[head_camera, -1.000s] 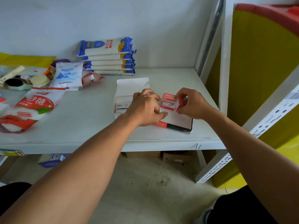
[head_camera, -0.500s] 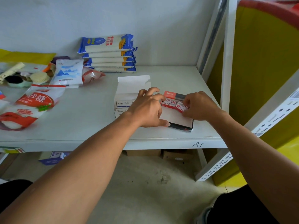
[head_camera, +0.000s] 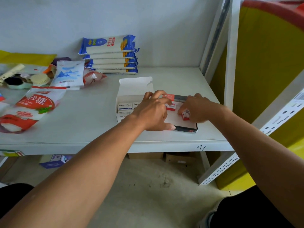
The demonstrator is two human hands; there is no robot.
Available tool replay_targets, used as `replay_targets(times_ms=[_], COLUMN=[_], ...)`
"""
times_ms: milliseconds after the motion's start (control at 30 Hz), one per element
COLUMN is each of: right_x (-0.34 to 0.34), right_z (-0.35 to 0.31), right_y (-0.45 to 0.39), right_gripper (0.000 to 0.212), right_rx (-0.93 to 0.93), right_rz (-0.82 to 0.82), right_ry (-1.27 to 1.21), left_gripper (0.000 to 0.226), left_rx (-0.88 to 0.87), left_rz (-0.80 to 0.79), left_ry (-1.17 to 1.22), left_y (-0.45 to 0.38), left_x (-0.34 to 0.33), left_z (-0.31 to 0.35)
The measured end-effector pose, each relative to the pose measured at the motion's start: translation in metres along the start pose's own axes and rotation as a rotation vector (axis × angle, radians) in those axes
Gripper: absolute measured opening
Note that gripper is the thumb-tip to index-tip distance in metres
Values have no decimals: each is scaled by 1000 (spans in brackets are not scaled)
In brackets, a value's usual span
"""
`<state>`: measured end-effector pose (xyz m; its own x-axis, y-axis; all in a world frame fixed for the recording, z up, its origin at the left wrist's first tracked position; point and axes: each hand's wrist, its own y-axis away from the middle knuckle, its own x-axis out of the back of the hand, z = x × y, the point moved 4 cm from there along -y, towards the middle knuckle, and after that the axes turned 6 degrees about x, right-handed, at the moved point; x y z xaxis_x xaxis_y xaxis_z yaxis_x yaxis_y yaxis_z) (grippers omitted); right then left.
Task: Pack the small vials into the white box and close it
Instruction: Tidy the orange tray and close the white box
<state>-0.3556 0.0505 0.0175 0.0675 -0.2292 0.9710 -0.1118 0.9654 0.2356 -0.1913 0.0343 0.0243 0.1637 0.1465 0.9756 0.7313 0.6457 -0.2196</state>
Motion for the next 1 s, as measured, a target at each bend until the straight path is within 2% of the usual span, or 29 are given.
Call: replay_targets(times_ms=[167, 300, 400, 633, 833, 1000], right_x=[1, 2, 1, 4, 4, 6], right_z=[0, -2, 0, 0, 1, -3], right_y=[-7, -5, -2, -5, -7, -10], right_gripper=[32, 47, 55, 54, 58, 60], right_rx=[-96, -114, -103, -130, -133, -171], right_rz=[99, 157, 86, -33, -41, 84], right_ry=[10, 59, 102, 24, 27, -14], left_gripper=[54, 53, 53, 53, 52, 53], left_rx=[-7, -6, -8, -17, -7, -12], left_rz=[2, 11, 18, 30, 16, 25], left_ry=[3, 9, 2, 12, 40, 26], left_y=[1, 2, 2, 0, 1, 2], left_x=[-1, -3, -3, -4, -4, -5], left_z=[0, -2, -1, 1, 2, 3])
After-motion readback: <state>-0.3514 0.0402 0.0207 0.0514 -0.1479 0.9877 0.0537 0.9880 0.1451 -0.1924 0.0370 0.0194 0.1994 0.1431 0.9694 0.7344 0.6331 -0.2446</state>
